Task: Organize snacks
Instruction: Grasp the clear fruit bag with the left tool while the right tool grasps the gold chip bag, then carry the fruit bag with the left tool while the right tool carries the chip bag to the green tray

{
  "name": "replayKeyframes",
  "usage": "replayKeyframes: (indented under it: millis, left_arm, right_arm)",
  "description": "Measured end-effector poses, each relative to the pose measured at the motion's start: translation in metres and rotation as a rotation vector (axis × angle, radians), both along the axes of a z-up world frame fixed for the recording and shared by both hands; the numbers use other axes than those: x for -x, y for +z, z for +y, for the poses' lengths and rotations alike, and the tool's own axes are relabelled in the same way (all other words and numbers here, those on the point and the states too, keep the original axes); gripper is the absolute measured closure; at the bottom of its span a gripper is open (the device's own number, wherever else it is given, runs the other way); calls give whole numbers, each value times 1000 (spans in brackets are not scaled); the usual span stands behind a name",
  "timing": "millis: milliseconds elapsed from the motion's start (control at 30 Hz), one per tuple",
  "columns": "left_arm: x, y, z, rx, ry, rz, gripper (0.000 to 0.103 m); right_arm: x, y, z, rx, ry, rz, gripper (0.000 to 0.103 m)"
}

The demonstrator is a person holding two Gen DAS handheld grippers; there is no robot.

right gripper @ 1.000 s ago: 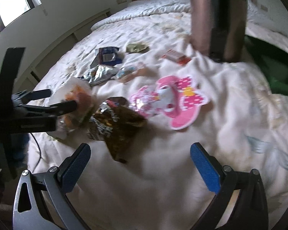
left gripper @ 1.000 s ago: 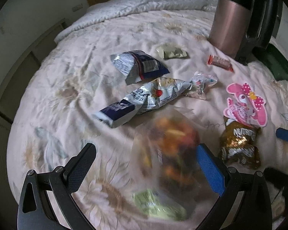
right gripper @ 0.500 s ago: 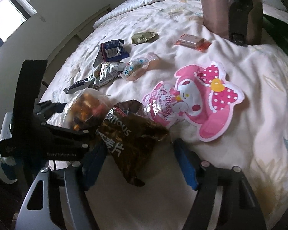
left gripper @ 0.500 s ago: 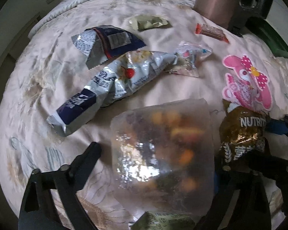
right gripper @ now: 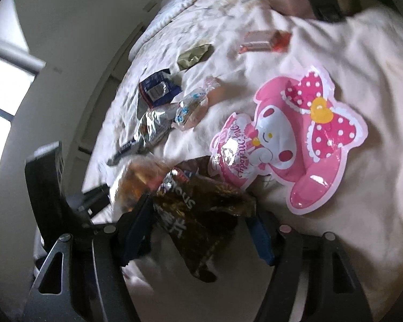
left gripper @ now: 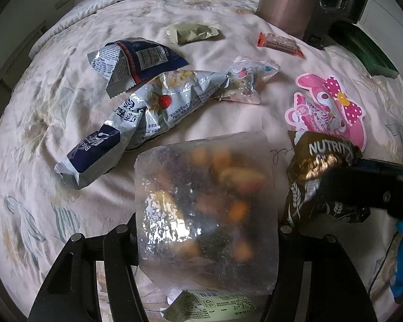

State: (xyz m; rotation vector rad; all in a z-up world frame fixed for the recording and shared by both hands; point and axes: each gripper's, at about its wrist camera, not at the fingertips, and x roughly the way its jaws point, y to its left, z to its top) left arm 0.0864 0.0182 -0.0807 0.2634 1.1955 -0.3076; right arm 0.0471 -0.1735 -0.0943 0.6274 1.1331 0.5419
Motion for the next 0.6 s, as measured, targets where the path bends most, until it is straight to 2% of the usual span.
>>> replayKeyframes:
  millis: [167, 267, 400, 433, 533, 600]
  left_arm:
    - [-2, -1, 3, -1, 2, 1, 45]
    - [-2, -1, 2, 1, -2, -1, 48]
    - [4, 2, -3, -10, -14, -18, 53]
    - [5, 3, -2, -10, -13, -25, 54]
    - [9, 8, -3, -4, -6, -40, 58]
    - [13, 13, -3, -2, -2, -47, 59]
  right_arm:
    - [-3, 1, 6, 17, -42, 75, 19]
    - [-4, 2, 17, 93, -19, 82, 21]
    - [-3, 3, 24, 164, 6, 59, 36]
    - [-4, 3, 24, 164, 5, 60, 47]
    - [-4, 7, 23, 157, 23, 50, 66]
    - [-2, 12, 23, 158, 49, 28, 71]
